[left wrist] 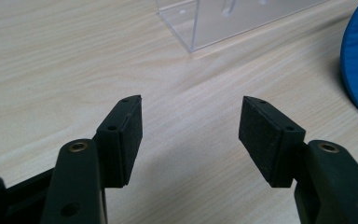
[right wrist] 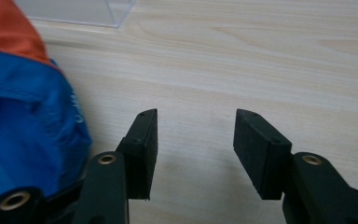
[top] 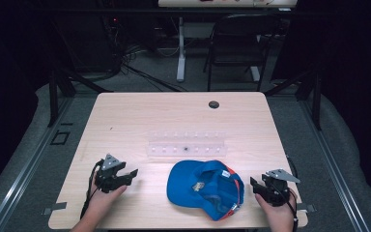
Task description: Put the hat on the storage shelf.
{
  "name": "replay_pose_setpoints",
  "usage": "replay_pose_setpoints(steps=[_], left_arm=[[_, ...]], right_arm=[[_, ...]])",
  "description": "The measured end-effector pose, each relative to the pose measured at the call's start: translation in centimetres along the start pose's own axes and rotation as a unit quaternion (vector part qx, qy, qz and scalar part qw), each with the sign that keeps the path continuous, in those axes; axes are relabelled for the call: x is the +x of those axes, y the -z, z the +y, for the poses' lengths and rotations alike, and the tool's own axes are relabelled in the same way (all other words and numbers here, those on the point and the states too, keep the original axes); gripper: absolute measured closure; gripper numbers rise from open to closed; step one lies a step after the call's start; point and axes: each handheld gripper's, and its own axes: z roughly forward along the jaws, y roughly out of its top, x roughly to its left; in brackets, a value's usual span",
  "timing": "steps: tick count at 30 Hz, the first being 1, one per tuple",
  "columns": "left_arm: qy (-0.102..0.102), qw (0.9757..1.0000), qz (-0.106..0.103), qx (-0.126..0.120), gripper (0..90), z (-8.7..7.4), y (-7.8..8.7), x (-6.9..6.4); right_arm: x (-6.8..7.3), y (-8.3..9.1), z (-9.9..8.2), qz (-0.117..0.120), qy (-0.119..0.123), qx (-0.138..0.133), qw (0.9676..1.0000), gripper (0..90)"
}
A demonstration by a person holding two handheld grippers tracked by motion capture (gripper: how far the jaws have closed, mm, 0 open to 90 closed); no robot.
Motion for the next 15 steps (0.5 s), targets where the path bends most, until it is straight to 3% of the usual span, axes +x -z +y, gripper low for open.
replay_pose_setpoints(steps=[5,8,14,15], left_arm=[[0.004,1.0000,-0.002,-0.008,40.3,0.1,0.3,0.0],[0.006,0.9999,0.006,-0.010,40.3,0.1,0.4,-0.1],[0.007,0.9999,0.006,-0.012,40.3,0.1,0.5,-0.1],[0.007,0.9999,0.006,-0.014,40.2,0.1,0.5,-0.1]], right_arm=[[0.2,1.0,0.5,0.015,-0.017,0.003,0.9997,51.2],[0.3,1.4,1.0,0.017,-0.029,0.021,0.9992,51.9],[0.5,1.8,1.4,-0.011,-0.004,0.039,0.9992,52.7],[0.7,1.8,1.6,-0.029,0.010,0.048,0.9984,52.4]])
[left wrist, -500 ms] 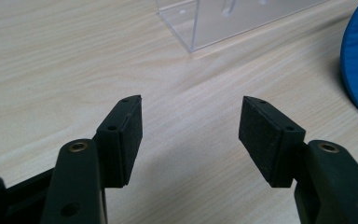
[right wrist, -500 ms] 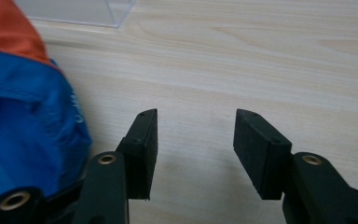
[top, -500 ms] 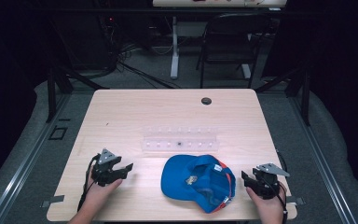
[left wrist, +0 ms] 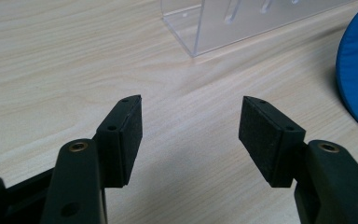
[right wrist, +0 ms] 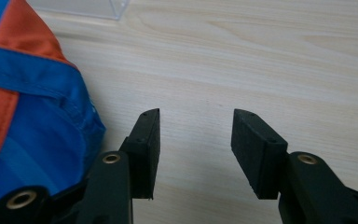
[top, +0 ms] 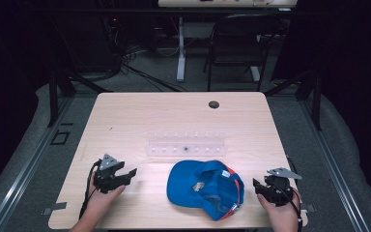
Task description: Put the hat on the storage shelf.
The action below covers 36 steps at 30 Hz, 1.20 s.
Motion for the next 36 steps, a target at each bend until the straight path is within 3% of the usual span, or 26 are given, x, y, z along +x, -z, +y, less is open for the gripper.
replay_pose_setpoints(steps=[3,8,14,19,22,28,33,36], left_arm=[[0.001,1.0000,0.003,0.000,40.4,0.0,0.1,0.0],[0.006,0.9999,0.009,0.003,41.1,0.0,-0.1,0.0],[0.011,0.9999,0.006,0.003,40.8,0.0,-0.1,0.1],[0.012,0.9999,0.006,0.000,40.4,-0.1,0.0,0.3],[0.014,0.9999,0.005,0.000,40.5,-0.2,0.0,0.2],[0.011,0.9999,-0.001,0.002,40.5,-0.1,-0.1,0.1],[0.009,1.0000,-0.001,0.003,40.5,-0.1,-0.1,0.1],[0.011,0.9999,-0.001,0.004,40.3,-0.2,-0.2,0.1]], right_arm=[[0.2,0.1,0.1,-0.005,0.007,-0.001,1.0000,52.0],[0.4,0.1,0.5,0.013,-0.002,-0.001,0.9999,53.0],[0.2,0.4,1.3,0.027,0.003,0.001,0.9996,52.6],[0.2,1.0,2.0,0.054,0.001,0.001,0.9986,53.0],[0.1,1.1,2.4,0.056,0.003,0.004,0.9984,53.6],[-0.2,1.5,3.2,0.082,-0.009,0.018,0.9964,55.9],[-0.5,2.0,3.8,0.090,-0.008,0.047,0.9948,56.6],[-0.7,2.4,4.1,0.108,-0.012,0.059,0.9923,56.0]])
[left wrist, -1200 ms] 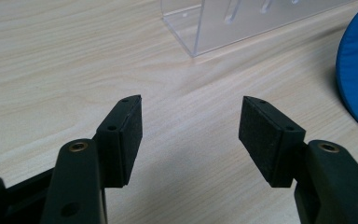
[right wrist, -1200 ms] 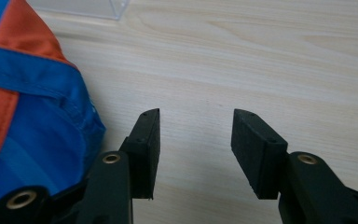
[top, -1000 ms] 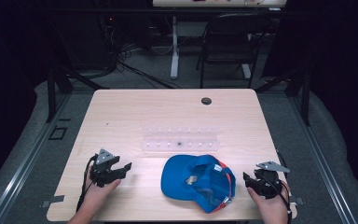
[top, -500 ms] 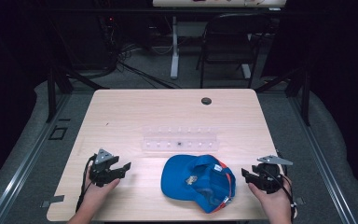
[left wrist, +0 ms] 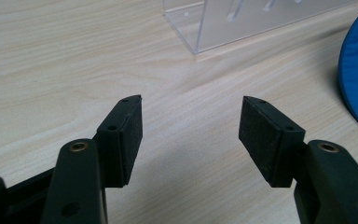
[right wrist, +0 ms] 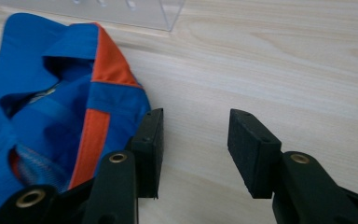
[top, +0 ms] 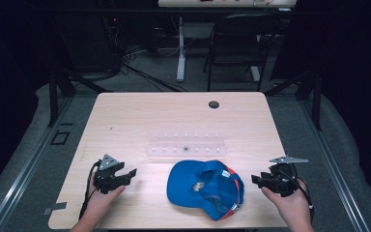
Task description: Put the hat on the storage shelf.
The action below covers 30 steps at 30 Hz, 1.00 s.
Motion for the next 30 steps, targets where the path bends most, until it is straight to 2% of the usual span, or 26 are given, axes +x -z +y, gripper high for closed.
replay_pose_setpoints(steps=[2,5,8,11,14,16,17,18,20,25,30], left_arm=[[0.000,1.0000,0.004,0.000,40.2,0.0,0.0,0.0],[0.002,1.0000,-0.001,0.002,40.1,0.0,0.0,0.1],[0.007,1.0000,-0.003,0.002,40.2,0.0,-0.1,0.1],[0.009,1.0000,0.000,-0.001,40.2,-0.1,-0.1,0.1],[0.007,1.0000,0.002,0.003,40.2,-0.1,-0.1,0.1],[0.008,1.0000,0.002,0.002,40.2,-0.1,-0.2,0.1],[0.007,1.0000,0.002,0.004,40.2,-0.1,-0.1,0.2],[0.006,1.0000,0.002,0.004,40.2,-0.1,-0.1,0.1],[0.005,1.0000,0.001,0.001,40.2,-0.1,-0.1,0.1],[0.003,1.0000,0.002,0.002,40.2,-0.1,-0.2,0.1],[0.003,1.0000,0.003,0.002,40.2,-0.1,-0.2,0.1]], right_arm=[[0.0,0.4,0.1,0.013,-0.002,0.009,0.9999,55.5],[0.2,0.8,0.1,0.036,-0.006,0.022,0.9991,55.0],[0.1,0.9,0.2,0.063,-0.020,0.032,0.9973,55.2],[0.1,0.9,0.2,0.060,-0.012,0.049,0.9969,56.8],[0.1,0.7,0.2,0.073,-0.019,0.056,0.9955,58.0],[0.1,0.5,0.1,0.110,-0.037,0.065,0.9911,59.1],[0.1,0.4,0.1,0.118,-0.042,0.067,0.9898,59.5],[0.2,0.3,0.1,0.123,-0.050,0.062,0.9892,60.2],[0.1,0.2,0.1,0.129,-0.045,0.064,0.9885,61.3],[-0.3,-0.4,-0.3,0.169,-0.070,0.072,0.9805,62.0],[-0.4,-1.0,-0.8,0.187,-0.074,0.077,0.9766,62.7]])
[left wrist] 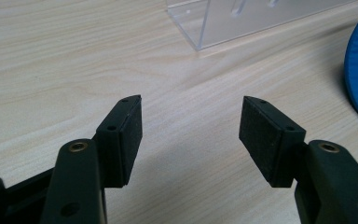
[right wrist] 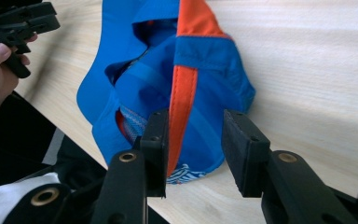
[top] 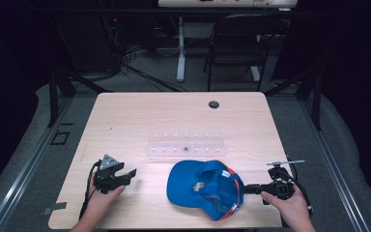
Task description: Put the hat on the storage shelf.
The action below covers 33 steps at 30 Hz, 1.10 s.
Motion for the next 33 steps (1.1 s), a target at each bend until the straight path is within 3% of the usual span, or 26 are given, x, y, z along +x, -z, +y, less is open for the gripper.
replay_pose_setpoints(steps=[9,19,33], left_arm=[[-0.002,1.0000,-0.001,0.004,40.1,0.0,0.0,0.0],[0.000,1.0000,0.000,0.002,40.2,0.0,-0.1,0.0],[-0.002,1.0000,0.000,0.005,40.1,0.0,-0.1,0.0]], right_arm=[[0.3,-1.1,0.0,0.011,-0.006,0.001,0.9999,62.2],[0.6,-2.4,-0.1,0.027,-0.003,0.026,0.9993,62.6],[1.2,-2.3,0.2,0.052,-0.005,0.035,0.9980,65.3]])
